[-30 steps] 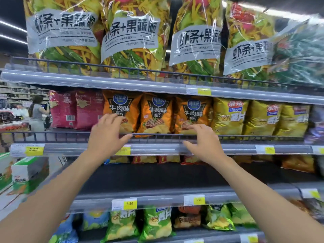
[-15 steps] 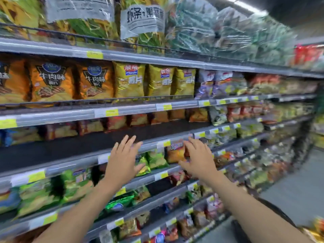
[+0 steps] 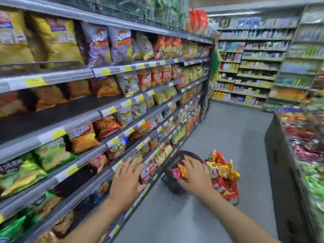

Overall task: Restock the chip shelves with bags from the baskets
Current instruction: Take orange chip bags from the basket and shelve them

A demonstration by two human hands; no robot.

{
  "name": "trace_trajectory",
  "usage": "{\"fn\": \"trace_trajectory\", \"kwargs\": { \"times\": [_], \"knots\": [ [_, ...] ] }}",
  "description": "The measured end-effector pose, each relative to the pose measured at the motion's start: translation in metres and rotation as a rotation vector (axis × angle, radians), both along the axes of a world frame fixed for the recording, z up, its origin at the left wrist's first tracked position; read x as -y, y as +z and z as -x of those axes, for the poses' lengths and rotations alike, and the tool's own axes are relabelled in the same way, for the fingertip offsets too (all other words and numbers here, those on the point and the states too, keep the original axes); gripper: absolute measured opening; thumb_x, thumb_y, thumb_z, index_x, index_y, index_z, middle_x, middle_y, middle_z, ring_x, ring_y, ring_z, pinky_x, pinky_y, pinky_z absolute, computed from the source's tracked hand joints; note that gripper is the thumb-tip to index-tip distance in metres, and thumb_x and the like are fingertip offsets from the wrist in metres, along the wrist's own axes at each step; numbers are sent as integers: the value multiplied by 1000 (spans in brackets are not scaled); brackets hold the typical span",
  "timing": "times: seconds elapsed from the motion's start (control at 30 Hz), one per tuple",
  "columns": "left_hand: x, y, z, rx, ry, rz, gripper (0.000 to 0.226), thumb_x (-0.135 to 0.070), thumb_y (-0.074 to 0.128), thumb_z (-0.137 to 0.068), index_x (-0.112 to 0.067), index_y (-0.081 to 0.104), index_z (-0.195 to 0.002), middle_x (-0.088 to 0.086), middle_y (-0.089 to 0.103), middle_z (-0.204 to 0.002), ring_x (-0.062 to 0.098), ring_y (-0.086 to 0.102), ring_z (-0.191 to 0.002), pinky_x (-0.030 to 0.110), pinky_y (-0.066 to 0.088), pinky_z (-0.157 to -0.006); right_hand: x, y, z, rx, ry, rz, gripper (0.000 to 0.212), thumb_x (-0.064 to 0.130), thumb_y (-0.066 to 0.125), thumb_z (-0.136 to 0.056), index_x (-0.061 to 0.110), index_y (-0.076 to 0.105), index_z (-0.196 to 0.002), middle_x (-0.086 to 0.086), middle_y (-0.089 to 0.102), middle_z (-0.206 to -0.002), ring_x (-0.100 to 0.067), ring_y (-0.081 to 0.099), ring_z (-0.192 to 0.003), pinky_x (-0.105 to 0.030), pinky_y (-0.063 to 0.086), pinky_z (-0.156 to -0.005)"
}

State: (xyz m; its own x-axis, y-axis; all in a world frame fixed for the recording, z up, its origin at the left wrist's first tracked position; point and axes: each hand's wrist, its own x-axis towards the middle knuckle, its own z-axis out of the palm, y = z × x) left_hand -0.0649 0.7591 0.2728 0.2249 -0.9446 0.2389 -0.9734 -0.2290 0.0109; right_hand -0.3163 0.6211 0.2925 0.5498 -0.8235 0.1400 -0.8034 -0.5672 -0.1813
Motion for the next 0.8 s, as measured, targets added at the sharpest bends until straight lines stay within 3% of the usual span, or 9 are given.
{"fn": "trace_trajectory", "kwargs": {
  "times": [0.23, 0.47, 0.67, 0.8],
  "knots": [
    [135, -45, 5, -35, -138, -107, 92, -65, 87, -62, -21, 62, -138, 9, 59, -147, 34, 53, -141, 58, 51, -106, 90, -40, 32, -48, -187, -68, 82, 60, 61, -84, 30, 34, -156, 3, 28, -164, -21, 22, -153, -44, 17, -123],
    [257, -66, -15, -38, -252, -155, 85, -66, 68, -86, -29, 39, -157, 3, 30, -169, 29, 26, -157, 55, 24, -124, 183, -66, 19, -54, -343, -154, 84, 54, 60, -83, 31, 29, -158, 1, 31, -163, -23, 28, -150, -44, 23, -122],
    [345, -76, -25, -56, -307, -207, 86, -64, 68, -88, -26, 38, -159, 7, 31, -169, 29, 17, -160, 54, 22, -127, 253, -87, 5, -88, -396, -139, 80, 52, 59, -81, 27, 40, -154, -1, 37, -161, -26, 37, -145, -46, 30, -118],
    [403, -88, -25, -79, -350, -244, 84, -61, 57, -97, -27, 20, -165, 5, 12, -174, 28, 1, -162, 52, 9, -130, 307, -102, -2, -102, -407, -169, 77, 50, 61, -83, 25, 41, -153, -5, 39, -160, -28, 37, -146, -48, 30, -119]
  ]
}}
